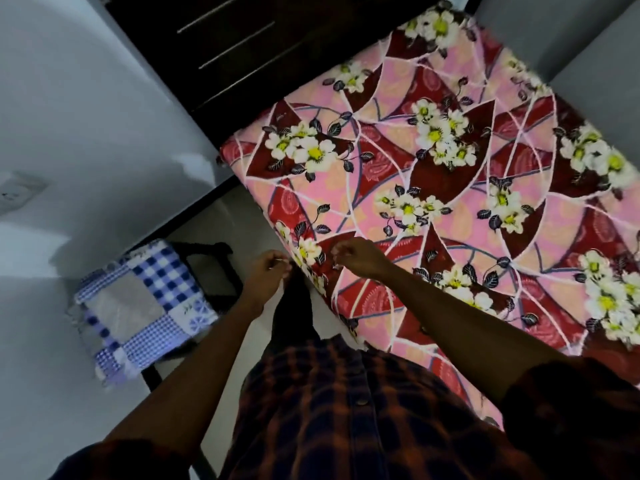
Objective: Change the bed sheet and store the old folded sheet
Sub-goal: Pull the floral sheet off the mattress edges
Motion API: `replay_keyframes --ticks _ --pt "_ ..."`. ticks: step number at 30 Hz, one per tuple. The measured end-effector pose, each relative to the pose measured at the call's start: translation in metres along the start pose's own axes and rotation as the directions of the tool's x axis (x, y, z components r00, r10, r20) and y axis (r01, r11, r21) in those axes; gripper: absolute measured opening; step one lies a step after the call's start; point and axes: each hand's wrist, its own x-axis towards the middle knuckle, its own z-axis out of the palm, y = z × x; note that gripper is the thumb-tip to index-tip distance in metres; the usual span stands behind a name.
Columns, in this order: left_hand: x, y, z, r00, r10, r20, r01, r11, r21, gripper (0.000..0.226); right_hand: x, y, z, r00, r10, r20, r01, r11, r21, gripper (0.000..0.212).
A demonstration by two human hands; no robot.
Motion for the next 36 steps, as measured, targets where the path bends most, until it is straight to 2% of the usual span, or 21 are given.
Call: replay_keyframes --ticks 4,8,12,16,22,24,27,29,32,36 --pt "0.096 0.028 -0.027 0.993 -0.013 0.121 0.002 0.996 0.093 0.012 0.075 -0.028 -0.011 0.993 0.113 -0.04 -0.113 0.994 0.003 0.012" --pt "0.182 0.053 -0.058 0.983 -0.034 0.18 0.026 0.998 0.051 0.006 0.142 -0.068 -0.017 0.98 0.197 -0.022 -0.196 0.979 0.062 0.016" --pt "0.246 0.076 -0.078 0.98 -0.08 0.18 0.056 0.989 0.136 0.024 0.198 -0.098 -0.024 0.97 0.244 -0.006 -0.243 0.967 0.073 0.015" --pt "0.293 0.087 -0.091 0.986 -0.05 0.16 0.004 0.961 0.276 0.018 0.242 -0.112 -0.03 0.969 0.247 0.013 -0.247 0.968 0.052 0.016" --pt "0.339 0.084 -0.098 0.997 -0.022 0.08 -0.01 0.928 0.373 0.017 0.278 -0.112 -0.032 0.96 0.279 -0.004 -0.276 0.952 0.128 0.015" --pt "0.35 0.08 -0.099 0.999 0.006 0.038 -0.022 0.902 0.431 0.032 0.284 -0.109 -0.03 0.952 0.305 0.0 -0.299 0.937 0.181 0.015" --pt "0.369 0.076 -0.101 0.992 0.091 -0.082 -0.035 0.851 0.524 0.062 0.297 -0.106 -0.022 0.953 0.303 0.015 -0.302 0.939 0.164 0.019" --pt "0.383 0.073 -0.102 0.984 0.087 -0.154 0.008 0.849 0.529 0.068 0.307 -0.105 -0.019 0.96 0.28 0.024 -0.281 0.952 0.122 0.022" --pt "0.404 0.078 -0.097 0.976 -0.057 -0.212 0.161 0.841 0.516 0.052 0.326 -0.103 -0.016 0.963 0.268 0.038 -0.27 0.958 0.094 0.022" --pt "0.417 0.077 -0.095 0.955 -0.083 -0.283 0.232 0.805 0.547 0.036 0.344 -0.101 -0.01 0.954 0.3 0.026 -0.301 0.945 0.126 0.024"
